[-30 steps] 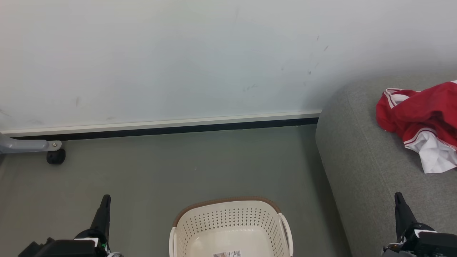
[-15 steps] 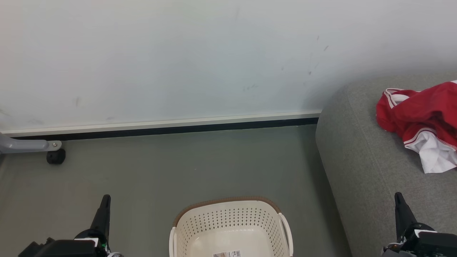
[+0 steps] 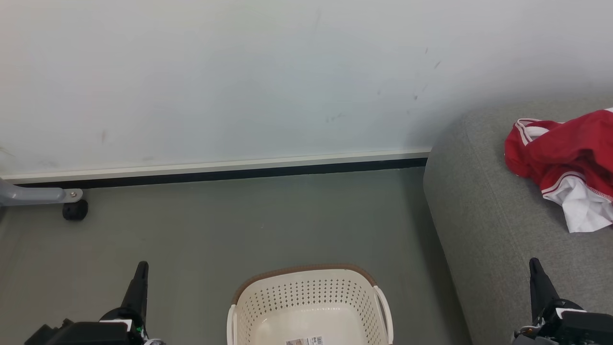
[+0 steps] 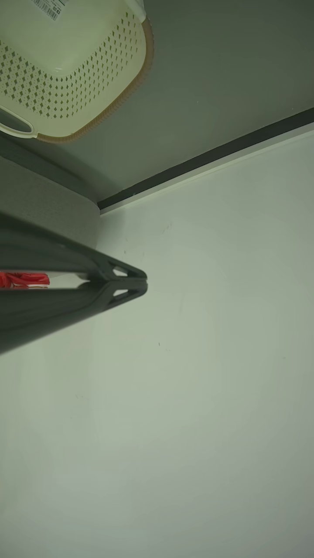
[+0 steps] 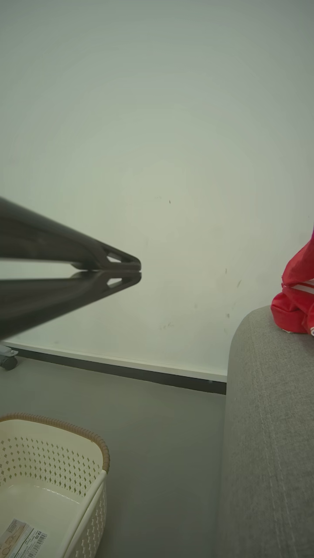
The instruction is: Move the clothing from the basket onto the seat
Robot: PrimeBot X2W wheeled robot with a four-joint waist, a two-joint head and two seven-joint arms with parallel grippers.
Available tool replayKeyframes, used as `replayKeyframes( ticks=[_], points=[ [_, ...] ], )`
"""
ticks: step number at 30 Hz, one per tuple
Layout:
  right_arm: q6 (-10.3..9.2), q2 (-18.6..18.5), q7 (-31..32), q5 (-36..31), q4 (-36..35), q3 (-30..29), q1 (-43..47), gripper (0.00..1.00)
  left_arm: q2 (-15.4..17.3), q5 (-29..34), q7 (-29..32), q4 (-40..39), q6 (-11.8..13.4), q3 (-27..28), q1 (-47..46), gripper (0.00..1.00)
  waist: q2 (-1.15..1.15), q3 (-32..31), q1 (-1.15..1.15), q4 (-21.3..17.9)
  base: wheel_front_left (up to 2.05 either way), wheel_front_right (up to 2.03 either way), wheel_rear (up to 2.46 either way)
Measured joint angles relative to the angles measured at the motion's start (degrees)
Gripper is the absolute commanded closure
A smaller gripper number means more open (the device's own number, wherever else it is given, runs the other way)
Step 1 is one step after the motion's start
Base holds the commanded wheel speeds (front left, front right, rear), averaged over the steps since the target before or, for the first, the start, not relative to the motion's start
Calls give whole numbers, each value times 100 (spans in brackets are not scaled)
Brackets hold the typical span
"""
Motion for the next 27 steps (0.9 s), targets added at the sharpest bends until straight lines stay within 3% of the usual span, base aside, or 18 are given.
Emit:
replayKeyframes(
  ticks=[27],
  points=[
    [0, 0, 0, 0, -1, 0, 0, 100, 0, 0, 0, -1, 0, 0, 0, 100, 0, 0, 0, 0, 0, 0, 0]
  ],
)
